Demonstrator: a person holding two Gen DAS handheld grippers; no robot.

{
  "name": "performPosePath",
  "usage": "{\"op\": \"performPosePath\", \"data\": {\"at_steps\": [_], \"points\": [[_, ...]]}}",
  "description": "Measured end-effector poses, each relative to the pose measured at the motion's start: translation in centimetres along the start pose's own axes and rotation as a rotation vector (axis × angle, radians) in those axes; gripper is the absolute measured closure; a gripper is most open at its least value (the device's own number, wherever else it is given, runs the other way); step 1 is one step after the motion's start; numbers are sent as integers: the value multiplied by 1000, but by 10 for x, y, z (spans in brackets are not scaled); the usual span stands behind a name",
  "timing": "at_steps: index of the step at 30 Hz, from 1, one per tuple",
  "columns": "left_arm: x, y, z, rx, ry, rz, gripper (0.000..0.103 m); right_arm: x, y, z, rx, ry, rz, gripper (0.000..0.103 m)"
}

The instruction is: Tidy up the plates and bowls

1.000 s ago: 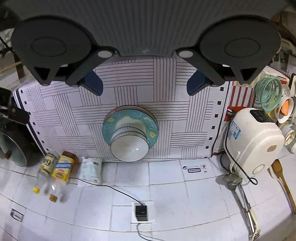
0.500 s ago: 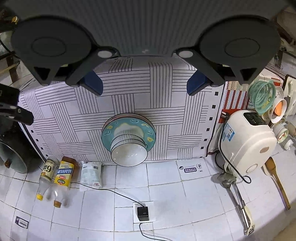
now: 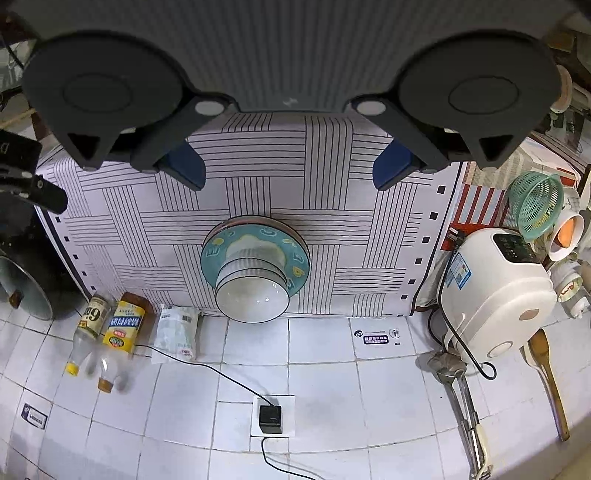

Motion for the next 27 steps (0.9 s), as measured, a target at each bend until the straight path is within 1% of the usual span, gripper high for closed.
{"op": "performPosePath", "data": {"at_steps": [4, 9, 11, 16, 23, 27], "points": [[1, -2, 1, 20, 8, -14, 5, -1, -1, -3, 4, -18, -21, 4], [7, -8, 1, 38, 11, -15, 5, 1, 3, 0, 25, -7, -62, 4], [10, -9, 0, 38, 13, -22, 5, 3, 3, 2, 28, -2, -65, 4], [16, -9, -5, 11, -11, -55, 5, 10, -4, 5, 49, -10, -46, 4], [21, -7, -9, 26, -25, -67, 5, 14, -7, 7, 44, -16, -36, 4], [22, -7, -8, 27, -19, -71, 5, 15, -10, 5, 65, -21, -21, 4]]}}
Point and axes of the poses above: each gripper's, at about its wrist camera, not at the fingertips, and y roughly against the way its jaws point, z to its left, x to its underside, the point moved 6 cm from there along -y, roughly the way its jaws point, and after that the axes turned 11 degrees about z, right-handed, at the moved point
